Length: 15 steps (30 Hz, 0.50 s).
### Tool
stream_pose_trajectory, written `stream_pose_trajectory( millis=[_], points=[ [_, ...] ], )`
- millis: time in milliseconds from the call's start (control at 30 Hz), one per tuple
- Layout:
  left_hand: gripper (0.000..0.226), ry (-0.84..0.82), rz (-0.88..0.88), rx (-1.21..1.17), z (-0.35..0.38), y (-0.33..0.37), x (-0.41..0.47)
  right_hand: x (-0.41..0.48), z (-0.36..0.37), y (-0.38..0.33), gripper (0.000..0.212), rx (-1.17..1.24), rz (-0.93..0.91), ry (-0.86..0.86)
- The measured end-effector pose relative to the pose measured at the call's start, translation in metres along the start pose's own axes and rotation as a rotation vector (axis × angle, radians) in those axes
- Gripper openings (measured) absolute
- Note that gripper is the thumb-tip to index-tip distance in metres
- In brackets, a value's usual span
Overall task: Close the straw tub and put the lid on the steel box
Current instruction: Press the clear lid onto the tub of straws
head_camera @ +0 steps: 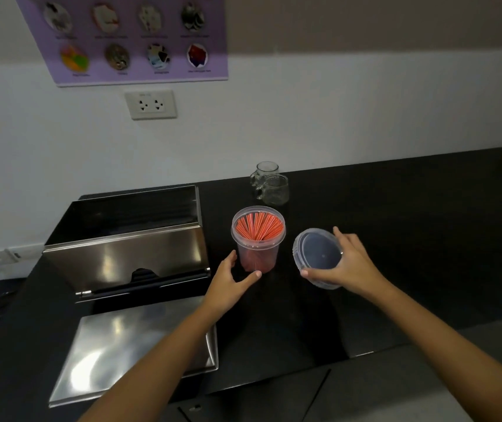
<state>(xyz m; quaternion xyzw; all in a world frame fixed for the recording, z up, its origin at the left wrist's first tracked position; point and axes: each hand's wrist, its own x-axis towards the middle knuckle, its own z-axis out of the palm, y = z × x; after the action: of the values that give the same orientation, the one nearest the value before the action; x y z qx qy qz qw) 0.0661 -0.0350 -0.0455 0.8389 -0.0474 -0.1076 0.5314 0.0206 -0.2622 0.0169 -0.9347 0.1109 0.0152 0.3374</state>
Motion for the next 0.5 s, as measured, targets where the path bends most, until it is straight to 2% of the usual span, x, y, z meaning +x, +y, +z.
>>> stream_pose_trajectory(
  millis=[267, 500],
  points=[
    [0.108, 0.005, 0.023, -0.144, -0.002, -0.002, 0.03, 0.041, -0.016, -0.059, 0.117, -0.052, -0.125, 0.034],
    [0.094, -0.011, 0.095, -0.077, -0.005, -0.008, 0.05, 0.072, -0.006, -0.091, 0.113, -0.087, -0.194, -0.101]
  ],
)
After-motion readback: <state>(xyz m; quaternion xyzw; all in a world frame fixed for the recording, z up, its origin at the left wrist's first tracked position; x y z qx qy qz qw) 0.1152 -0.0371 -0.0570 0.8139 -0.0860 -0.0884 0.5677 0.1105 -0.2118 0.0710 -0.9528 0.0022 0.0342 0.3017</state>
